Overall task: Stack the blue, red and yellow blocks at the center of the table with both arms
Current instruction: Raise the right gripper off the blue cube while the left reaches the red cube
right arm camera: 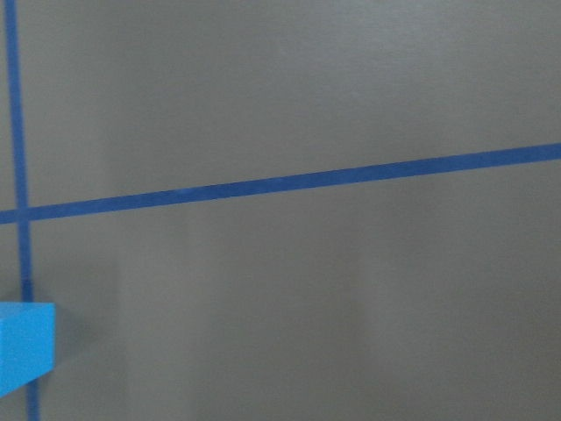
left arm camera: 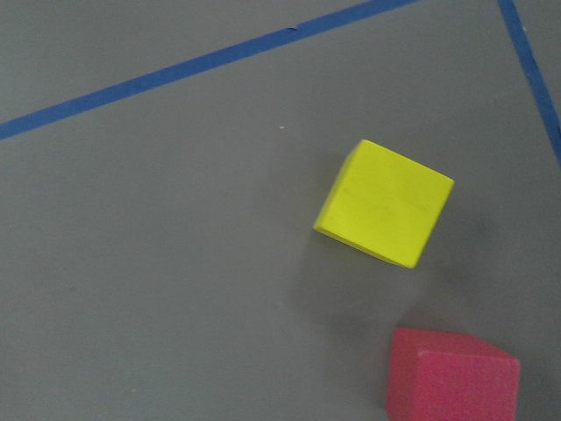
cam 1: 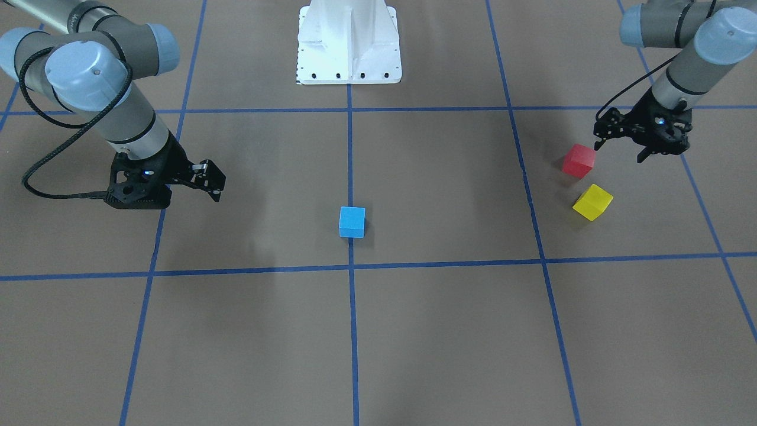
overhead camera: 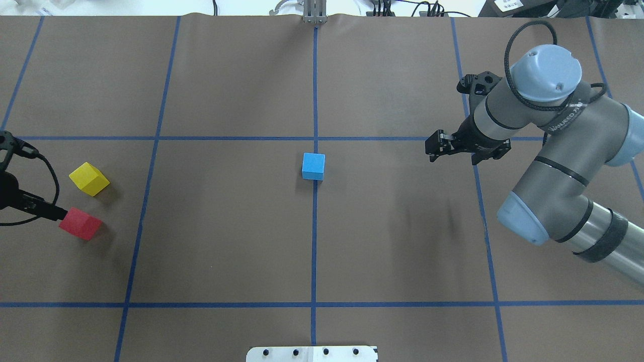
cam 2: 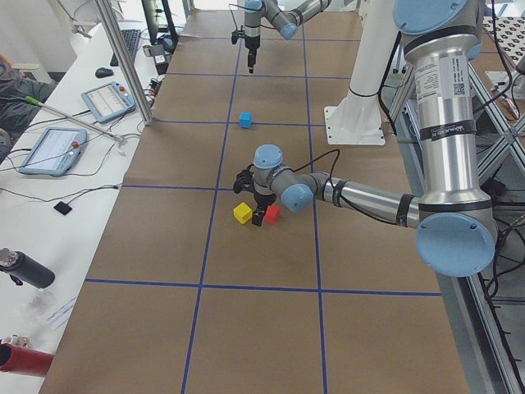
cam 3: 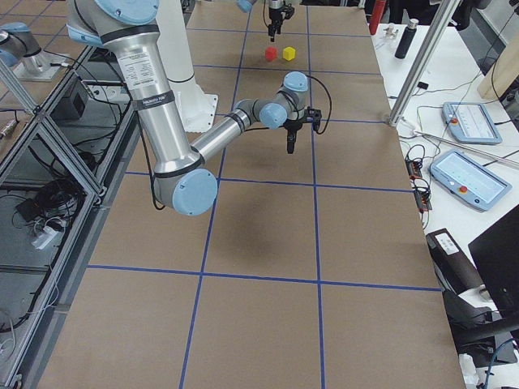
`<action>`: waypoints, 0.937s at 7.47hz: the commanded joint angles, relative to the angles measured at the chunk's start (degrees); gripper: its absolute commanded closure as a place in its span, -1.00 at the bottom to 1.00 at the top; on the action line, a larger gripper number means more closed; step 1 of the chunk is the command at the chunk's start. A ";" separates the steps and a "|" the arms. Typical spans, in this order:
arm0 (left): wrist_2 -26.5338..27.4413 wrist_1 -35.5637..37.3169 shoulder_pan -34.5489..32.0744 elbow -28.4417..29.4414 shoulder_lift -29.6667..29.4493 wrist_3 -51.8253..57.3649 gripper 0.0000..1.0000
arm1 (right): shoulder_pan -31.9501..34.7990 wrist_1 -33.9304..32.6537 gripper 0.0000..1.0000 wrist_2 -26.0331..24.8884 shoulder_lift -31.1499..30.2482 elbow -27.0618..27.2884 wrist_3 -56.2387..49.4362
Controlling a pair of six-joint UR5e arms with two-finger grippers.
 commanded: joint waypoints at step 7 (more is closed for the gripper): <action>2.82 0.16 5.58 2.57 -2.81 -1.90 -0.98 | 0.35 0.25 -0.99 -0.40 -2.68 0.35 -3.40</action>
